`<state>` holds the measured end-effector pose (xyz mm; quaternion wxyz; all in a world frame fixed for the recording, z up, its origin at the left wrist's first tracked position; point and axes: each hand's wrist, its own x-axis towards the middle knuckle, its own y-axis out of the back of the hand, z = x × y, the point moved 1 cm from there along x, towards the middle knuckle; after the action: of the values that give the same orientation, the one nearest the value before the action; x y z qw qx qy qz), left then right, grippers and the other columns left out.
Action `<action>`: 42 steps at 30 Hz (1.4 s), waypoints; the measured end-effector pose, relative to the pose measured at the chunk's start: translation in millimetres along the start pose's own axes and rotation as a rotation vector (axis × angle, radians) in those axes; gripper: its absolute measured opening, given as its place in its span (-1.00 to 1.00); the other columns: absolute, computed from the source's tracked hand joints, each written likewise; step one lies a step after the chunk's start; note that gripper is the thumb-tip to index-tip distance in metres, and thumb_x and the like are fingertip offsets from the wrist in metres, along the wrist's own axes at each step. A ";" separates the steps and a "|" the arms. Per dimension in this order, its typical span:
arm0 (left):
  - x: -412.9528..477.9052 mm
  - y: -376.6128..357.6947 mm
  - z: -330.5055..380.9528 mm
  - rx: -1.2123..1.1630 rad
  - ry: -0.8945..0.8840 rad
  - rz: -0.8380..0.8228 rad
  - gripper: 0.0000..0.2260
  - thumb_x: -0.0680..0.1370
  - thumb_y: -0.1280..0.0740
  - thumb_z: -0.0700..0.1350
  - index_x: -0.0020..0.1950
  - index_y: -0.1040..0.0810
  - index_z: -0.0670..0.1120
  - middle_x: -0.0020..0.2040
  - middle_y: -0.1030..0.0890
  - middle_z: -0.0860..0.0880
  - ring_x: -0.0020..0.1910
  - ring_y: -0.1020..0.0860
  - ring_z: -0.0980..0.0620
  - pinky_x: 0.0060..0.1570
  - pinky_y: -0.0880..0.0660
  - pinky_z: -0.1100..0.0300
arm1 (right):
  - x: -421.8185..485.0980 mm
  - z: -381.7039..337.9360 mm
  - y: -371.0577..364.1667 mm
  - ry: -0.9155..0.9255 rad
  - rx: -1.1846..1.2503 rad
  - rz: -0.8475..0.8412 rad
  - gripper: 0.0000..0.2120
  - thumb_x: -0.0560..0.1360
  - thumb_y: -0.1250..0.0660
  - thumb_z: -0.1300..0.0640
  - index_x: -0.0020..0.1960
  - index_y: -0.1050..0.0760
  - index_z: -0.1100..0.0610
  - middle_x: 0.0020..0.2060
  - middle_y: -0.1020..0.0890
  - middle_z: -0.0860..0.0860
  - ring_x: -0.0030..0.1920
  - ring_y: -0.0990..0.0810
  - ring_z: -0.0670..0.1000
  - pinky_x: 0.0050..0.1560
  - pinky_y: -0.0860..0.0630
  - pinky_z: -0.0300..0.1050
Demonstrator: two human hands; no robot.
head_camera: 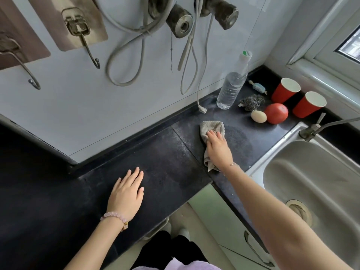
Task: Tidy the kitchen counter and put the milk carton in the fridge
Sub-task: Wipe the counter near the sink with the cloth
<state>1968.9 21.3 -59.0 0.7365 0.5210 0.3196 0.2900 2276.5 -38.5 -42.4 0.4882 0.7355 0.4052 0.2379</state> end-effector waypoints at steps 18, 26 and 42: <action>-0.7 -5.9 -2.2 0.056 -0.008 0.072 -0.57 0.49 -0.09 -0.02 0.32 -0.44 -0.09 0.35 -0.46 -0.04 0.33 -0.43 -0.10 0.24 -0.38 -0.09 | -29.7 41.7 5.0 0.045 -0.021 -0.044 -0.61 0.58 -0.09 0.21 0.40 -0.33 0.13 0.43 -0.36 0.04 0.49 -0.19 0.04 0.47 -0.17 -0.05; 0.2 -7.6 -0.5 -0.030 0.029 0.026 -0.58 0.53 -0.27 -0.11 0.39 -0.34 -0.07 0.44 -0.34 -0.01 0.43 -0.28 -0.07 0.36 -0.22 -0.06 | 17.9 23.4 10.3 -0.095 0.119 -0.014 -0.61 0.56 -0.18 0.14 0.37 -0.36 0.13 0.41 -0.36 0.06 0.46 -0.21 0.12 0.46 -0.19 0.05; -9.8 12.4 12.7 -0.041 0.085 -0.017 -0.58 0.60 -0.05 -0.05 0.47 -0.16 0.02 0.51 -0.14 0.09 0.49 -0.09 0.07 0.44 -0.12 0.12 | -48.5 -2.7 -3.8 -0.056 0.432 -0.010 -0.75 0.55 -0.24 0.17 0.20 -0.55 0.09 0.17 -0.62 -0.03 0.21 -0.52 -0.05 0.14 -0.39 -0.20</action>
<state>1971.4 10.1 -42.3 0.7352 0.4900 0.3491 0.3122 2246.0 -76.5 -42.6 0.3314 0.8273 0.4367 0.1222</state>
